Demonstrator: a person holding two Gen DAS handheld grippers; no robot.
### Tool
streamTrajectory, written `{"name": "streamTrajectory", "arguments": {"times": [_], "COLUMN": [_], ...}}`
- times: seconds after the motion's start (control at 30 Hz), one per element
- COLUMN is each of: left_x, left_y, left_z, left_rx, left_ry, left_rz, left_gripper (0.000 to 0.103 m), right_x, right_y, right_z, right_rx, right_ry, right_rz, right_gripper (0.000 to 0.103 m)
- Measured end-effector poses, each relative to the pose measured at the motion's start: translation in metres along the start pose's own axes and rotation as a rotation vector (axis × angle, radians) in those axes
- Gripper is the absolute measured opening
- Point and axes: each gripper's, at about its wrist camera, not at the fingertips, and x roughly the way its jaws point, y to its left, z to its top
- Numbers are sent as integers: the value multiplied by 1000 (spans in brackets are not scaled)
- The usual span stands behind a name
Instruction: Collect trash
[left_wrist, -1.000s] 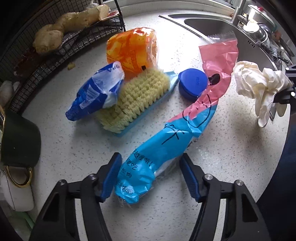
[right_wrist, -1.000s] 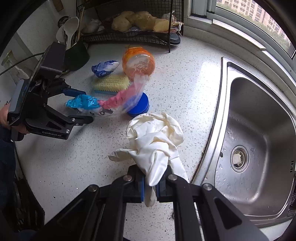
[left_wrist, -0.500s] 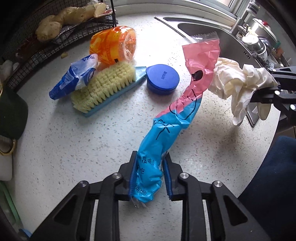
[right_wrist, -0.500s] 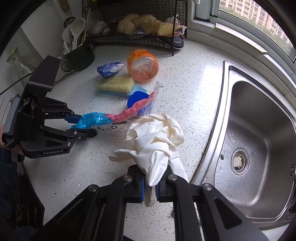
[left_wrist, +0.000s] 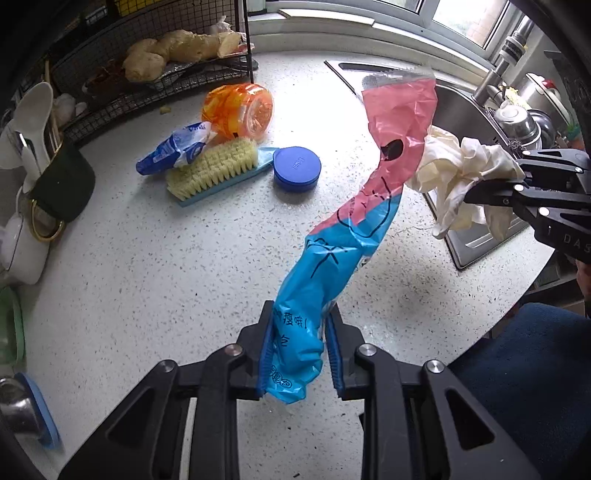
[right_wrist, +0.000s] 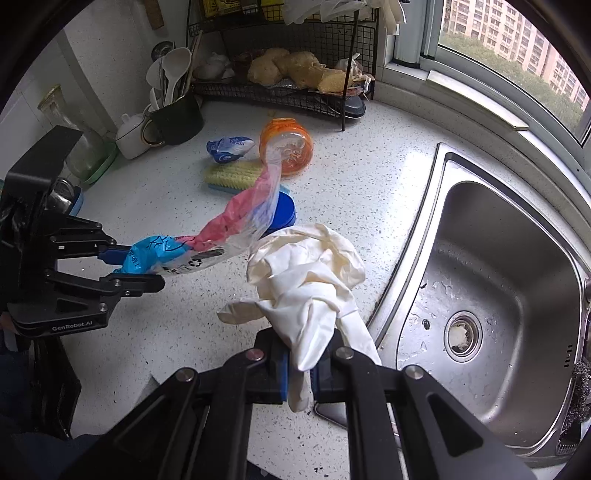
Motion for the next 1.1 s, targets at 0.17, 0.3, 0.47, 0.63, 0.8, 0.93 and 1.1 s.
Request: {"name": "streamTrajectory", "arguments": {"times": [0.17, 0.3, 0.47, 0.63, 0.8, 0.93, 1.1], "left_x": [-30, -43, -54, -58, -61, -60, -49], "left_y": [-9, -25, -57, -96, -139, -172, -210], "left_z": [-11, -22, -43, -70, -102, -130, -168], "left_rx": [-65, -107, -133, -179, -211, -246, -291], "left_ry": [-18, -28, -40, -42, -37, -24, 19], "left_rz": [38, 65, 102, 125, 144, 151, 141], "left_gripper": [23, 23, 23, 23, 23, 23, 23], "right_x": [-16, -30, -49, -67, -79, -87, -91], "right_y": [-3, -6, -10, -16, -20, -19, -16], "right_z": [-13, -29, -56, -89, -129, -163, -205], "right_rx": [-41, -63, -99, -136, -173, -200, -231], "right_ry": [-31, -53, -71, -81, -72, -60, -20], "right_rz": [15, 41, 70, 94, 116, 145, 176], "right_gripper": [8, 8, 8, 8, 8, 8, 8]}}
